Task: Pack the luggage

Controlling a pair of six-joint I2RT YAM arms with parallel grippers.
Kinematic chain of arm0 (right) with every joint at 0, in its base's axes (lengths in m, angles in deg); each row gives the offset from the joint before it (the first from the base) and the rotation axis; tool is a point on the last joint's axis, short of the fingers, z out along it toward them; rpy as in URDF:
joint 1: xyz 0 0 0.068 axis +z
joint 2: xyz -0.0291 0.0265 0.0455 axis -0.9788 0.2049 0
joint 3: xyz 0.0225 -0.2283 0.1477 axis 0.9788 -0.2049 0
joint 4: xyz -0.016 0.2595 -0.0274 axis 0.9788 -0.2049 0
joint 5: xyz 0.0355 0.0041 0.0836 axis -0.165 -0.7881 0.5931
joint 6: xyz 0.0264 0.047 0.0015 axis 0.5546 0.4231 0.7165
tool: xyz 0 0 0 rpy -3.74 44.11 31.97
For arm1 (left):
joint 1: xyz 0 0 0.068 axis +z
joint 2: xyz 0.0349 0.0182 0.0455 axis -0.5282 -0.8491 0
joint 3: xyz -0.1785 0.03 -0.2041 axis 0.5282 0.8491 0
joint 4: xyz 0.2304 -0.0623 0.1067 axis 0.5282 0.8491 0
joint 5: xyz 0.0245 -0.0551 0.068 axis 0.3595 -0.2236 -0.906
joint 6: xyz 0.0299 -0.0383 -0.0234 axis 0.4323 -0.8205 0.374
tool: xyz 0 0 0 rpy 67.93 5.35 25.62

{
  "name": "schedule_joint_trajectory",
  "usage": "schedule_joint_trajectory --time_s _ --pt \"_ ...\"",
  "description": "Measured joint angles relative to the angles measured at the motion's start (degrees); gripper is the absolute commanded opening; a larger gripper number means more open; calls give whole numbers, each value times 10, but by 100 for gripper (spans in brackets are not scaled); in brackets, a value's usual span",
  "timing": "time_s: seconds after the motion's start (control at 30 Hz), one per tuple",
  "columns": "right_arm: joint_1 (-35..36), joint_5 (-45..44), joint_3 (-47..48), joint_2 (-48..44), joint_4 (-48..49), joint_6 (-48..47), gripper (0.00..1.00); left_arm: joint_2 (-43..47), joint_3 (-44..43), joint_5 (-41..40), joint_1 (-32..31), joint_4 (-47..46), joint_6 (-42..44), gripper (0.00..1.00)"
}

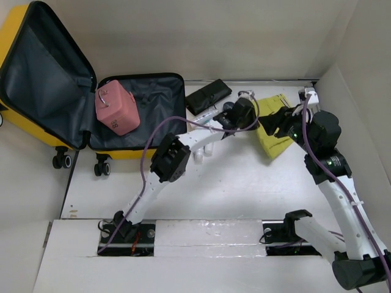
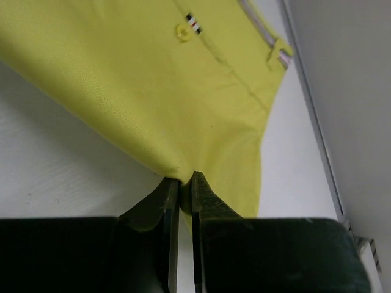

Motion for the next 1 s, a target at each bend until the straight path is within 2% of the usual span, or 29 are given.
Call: schedule_joint_trajectory --time_s 0.13,0.23,0.3,0.47,0.57,0.73,1.0 --pt "3 6 3 6 9 3 54 58 -21 59 26 51 79 0" --pt "4 9 3 7 20 9 54 112 -22 106 72 83 116 0" --pt "4 12 3 8 26 11 54 139 -40 144 117 115 136 0" --pt "4 22 10 12 35 15 55 141 -164 257 252 186 159 0" --pt "4 26 10 12 38 17 55 156 -168 323 334 179 155 0" --pt "4 28 10 16 44 20 55 187 -118 377 446 178 146 0" --pt "8 38 10 28 51 22 55 307 87 386 537 160 146 0"
